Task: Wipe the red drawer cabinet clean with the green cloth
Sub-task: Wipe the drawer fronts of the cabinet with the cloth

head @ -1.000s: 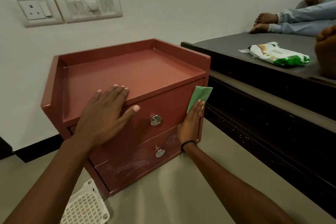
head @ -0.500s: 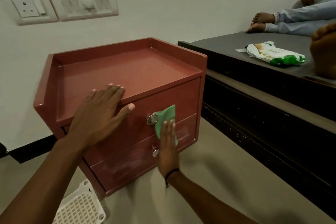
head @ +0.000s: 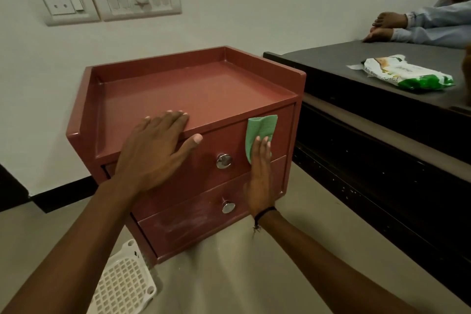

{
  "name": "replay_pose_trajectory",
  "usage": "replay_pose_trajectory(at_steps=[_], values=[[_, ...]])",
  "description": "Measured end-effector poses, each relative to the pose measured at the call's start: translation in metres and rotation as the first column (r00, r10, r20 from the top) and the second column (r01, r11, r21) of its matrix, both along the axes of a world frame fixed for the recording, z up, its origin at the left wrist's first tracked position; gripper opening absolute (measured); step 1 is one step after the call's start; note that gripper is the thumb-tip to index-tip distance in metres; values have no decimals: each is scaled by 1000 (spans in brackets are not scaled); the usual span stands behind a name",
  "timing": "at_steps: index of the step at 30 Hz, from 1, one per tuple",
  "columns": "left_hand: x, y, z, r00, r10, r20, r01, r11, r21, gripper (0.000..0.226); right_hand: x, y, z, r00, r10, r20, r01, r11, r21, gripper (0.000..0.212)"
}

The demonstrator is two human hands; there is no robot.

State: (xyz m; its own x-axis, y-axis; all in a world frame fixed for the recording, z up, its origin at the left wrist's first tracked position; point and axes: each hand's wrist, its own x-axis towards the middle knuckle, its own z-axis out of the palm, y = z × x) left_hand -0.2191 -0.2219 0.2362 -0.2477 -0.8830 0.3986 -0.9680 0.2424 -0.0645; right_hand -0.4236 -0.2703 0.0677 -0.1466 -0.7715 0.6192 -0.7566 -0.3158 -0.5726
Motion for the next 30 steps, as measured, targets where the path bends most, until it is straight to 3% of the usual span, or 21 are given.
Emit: replay_pose_trajectory(at_steps=[2,4,7,14,18,25,30], values=[[0,2,1,1000,2,-12,-2,1000,-4,86,-27,-6,10,997,0,73,-3,999,41,103],[0,2,0,1000,-3,-10,3,1000,-7,83,-56,-28,31,968,-119,221,90,987,136,94],[-1,0,1,1000,-6,-2,6,1000,0,81,-70,-49,55,915,-241,324,162,954,253,93],[-2,2,1,1000,-15,2,15,1000,0,78,46,8,37,941,-1,338,-15,999,45,106],[4,7,1,999,-46,28,46,999,-13,71,45,23,32,943,120,310,-119,993,-21,109],[14,12,0,988,-72,135,70,997,15,67,51,42,28,899,121,420,-130,991,-6,105],[31,27,-5,983,5,184,2,999,-38,69,88,88,-20,911,111,397,-151,986,73,104]])
